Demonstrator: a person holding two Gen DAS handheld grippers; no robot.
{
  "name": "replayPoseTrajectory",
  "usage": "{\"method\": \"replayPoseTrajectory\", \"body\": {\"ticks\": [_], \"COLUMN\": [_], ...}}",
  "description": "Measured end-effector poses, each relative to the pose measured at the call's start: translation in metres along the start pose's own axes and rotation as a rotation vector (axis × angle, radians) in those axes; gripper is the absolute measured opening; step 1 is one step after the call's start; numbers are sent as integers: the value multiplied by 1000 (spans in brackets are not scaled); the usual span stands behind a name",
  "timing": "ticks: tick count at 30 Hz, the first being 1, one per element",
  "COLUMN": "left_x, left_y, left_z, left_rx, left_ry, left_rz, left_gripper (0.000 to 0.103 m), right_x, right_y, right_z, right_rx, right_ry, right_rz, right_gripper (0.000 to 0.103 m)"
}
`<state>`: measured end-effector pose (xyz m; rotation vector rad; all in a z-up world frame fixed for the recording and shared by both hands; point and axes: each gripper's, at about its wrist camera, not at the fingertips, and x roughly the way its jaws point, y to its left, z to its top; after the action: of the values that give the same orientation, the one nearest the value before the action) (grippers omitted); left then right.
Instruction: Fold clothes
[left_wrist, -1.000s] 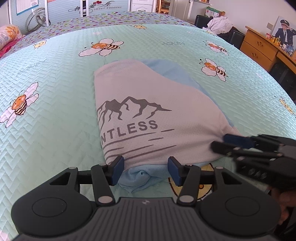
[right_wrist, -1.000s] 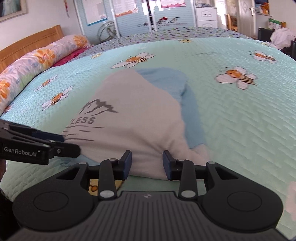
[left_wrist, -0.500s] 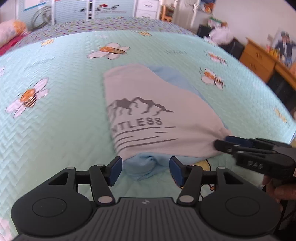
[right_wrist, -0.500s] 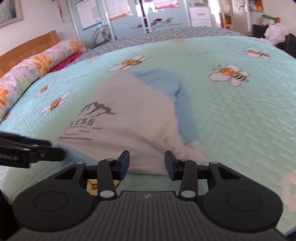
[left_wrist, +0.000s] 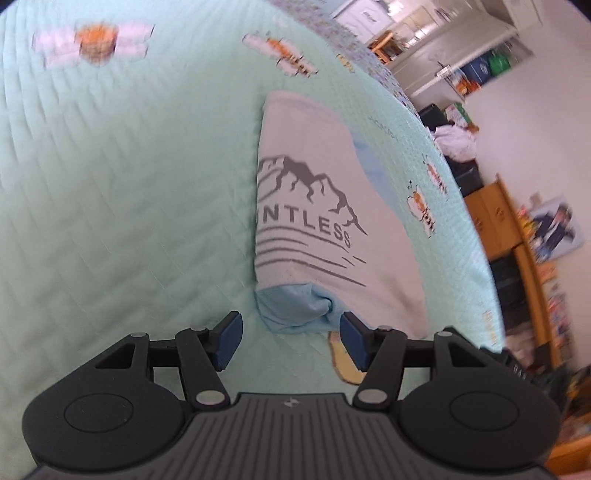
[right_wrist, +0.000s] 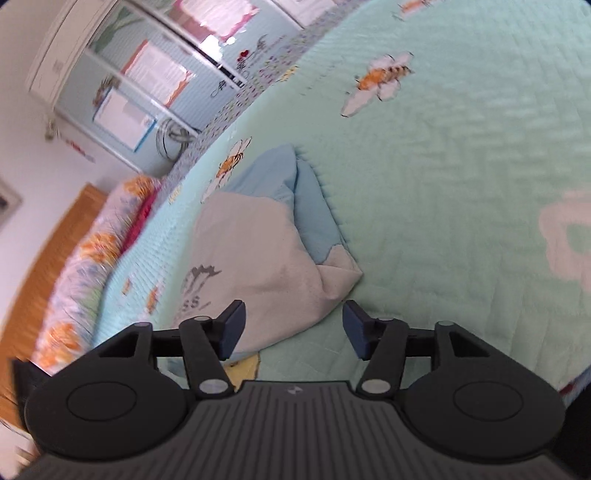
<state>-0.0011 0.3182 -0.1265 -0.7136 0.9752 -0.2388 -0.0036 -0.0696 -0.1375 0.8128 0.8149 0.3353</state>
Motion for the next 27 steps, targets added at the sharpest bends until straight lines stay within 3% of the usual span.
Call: {"method": "replayPoseTrajectory", "body": {"ticks": [7, 11, 14, 16, 17, 18, 21, 23, 25, 27], "left_x": [15, 25, 31, 30, 28, 26, 12, 2, 0, 6], "left_y": [13, 16, 13, 5, 3, 0, 2, 4, 8, 15], "left_z": [9, 17, 24, 25, 24, 22, 15, 11, 8, 8], "left_rx": [-155, -216, -233, -198, -176, -157, -154, -157, -161, -173], "left_ry": [5, 6, 1, -5, -10, -17, -52, -59, -42, -14], "left_rz": [-94, -127, -124, -85, -75, -69, -103, -122, -117, -91], "left_gripper": [64, 66, 61, 41, 32, 28, 23, 23, 24, 31], "right_x": [9, 23, 38, 48, 51, 54, 43, 30, 20, 23], "right_y": [-31, -24, -7, 2, 5, 7, 16, 16, 6, -11], "right_z": [1, 8, 13, 15, 15, 15, 12, 10, 10, 9], "right_rx": [264, 262, 199, 166, 167, 168, 119, 106, 129, 181], "right_ry": [-21, -40, -34, -9, 5, 18, 7, -7, -16, -8], "right_rz": [117, 113, 90, 89, 93, 97, 102, 112, 106, 94], "right_gripper": [70, 73, 73, 51, 30, 21, 12, 12, 20, 56]}}
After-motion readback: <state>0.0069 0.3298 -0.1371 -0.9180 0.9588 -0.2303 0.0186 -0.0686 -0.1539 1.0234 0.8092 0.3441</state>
